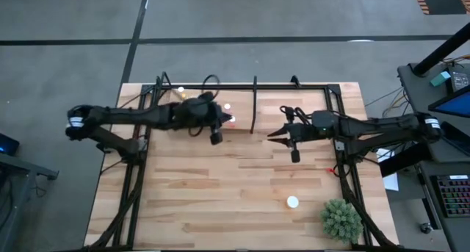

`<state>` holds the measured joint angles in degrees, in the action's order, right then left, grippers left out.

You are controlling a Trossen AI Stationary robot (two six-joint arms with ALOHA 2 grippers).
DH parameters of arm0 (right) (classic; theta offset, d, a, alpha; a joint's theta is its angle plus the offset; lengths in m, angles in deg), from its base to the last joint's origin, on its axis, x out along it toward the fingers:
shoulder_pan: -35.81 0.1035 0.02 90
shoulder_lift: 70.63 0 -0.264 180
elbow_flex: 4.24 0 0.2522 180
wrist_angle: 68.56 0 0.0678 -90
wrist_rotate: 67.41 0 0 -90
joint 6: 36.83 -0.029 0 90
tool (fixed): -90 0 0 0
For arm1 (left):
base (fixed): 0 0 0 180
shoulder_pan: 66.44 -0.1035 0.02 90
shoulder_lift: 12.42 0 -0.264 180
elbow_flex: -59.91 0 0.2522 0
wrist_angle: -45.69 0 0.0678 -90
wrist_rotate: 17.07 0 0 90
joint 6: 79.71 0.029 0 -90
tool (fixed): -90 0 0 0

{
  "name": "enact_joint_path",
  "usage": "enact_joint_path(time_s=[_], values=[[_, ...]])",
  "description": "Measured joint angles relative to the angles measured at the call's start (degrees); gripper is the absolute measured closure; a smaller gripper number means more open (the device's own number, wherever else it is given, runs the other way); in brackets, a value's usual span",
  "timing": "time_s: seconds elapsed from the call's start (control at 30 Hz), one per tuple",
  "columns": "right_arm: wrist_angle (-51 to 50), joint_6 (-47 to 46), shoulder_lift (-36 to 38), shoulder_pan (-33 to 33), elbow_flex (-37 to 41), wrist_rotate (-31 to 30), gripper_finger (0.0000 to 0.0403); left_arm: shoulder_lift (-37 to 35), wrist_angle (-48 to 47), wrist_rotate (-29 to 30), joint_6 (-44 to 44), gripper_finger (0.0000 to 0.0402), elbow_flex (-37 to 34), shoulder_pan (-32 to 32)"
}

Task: Pick and place medicine bottles onto shelf by color
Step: Put the purple pill bottle on the shelf to align with the purple pill bottle

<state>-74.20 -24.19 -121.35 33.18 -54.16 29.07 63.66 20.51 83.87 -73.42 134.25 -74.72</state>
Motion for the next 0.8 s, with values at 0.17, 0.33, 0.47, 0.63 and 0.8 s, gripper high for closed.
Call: enact_joint_path(time_s=[0.17,0.33,0.47,0.63,0.8], values=[[-0.17,0.09,2.00,0.00,0.52,0.00,0.0359,6.12,-2.10,-5.38,0.49,0.0400,0.98,-7.92],[-0.56,0.52,2.51,0.00,0.52,-0.02,0.0360,10.75,-1.39,-6.03,0.15,0.0401,0.98,-12.83],[-0.65,0.95,2.36,0.00,0.52,-0.02,0.0360,12.94,1.27,-6.00,0.48,0.0401,1.02,-14.22],[-0.70,0.90,2.20,0.00,0.52,-0.04,0.0360,14.61,1.48,-2.44,0.04,0.0401,1.00,-15.35],[-0.73,0.91,2.20,0.00,0.52,-0.07,0.0360,15.07,1.39,-2.27,0.00,0.0401,0.99,-15.39]])
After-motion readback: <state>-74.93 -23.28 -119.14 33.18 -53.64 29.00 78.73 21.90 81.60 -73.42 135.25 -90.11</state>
